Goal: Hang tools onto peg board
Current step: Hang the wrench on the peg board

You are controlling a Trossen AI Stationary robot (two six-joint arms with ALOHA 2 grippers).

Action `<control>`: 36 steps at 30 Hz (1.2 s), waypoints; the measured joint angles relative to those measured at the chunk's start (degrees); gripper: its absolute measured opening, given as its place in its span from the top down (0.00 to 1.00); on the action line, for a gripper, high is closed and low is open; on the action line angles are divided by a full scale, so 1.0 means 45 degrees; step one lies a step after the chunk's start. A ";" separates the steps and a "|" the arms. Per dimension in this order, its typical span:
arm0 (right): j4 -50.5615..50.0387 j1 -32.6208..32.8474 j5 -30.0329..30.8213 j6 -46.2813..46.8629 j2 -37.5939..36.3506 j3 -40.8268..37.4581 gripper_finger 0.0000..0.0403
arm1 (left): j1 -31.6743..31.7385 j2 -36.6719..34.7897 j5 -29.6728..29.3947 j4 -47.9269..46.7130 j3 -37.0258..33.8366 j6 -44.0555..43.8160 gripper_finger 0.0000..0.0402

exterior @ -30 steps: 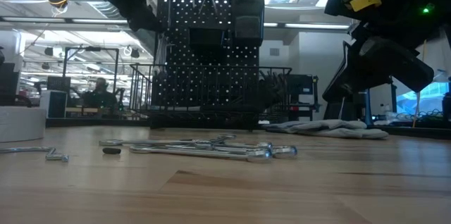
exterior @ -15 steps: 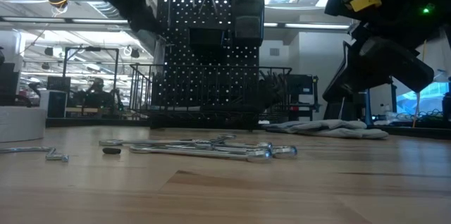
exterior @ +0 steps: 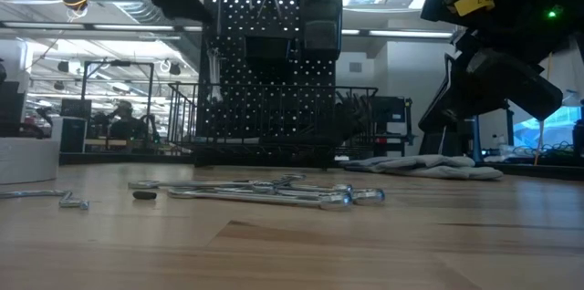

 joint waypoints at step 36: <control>0.0024 0.0024 0.0000 0.0000 0.0000 -0.0005 0.94 | -0.2801 -0.0787 1.0021 -0.1039 -0.2472 -0.9674 0.59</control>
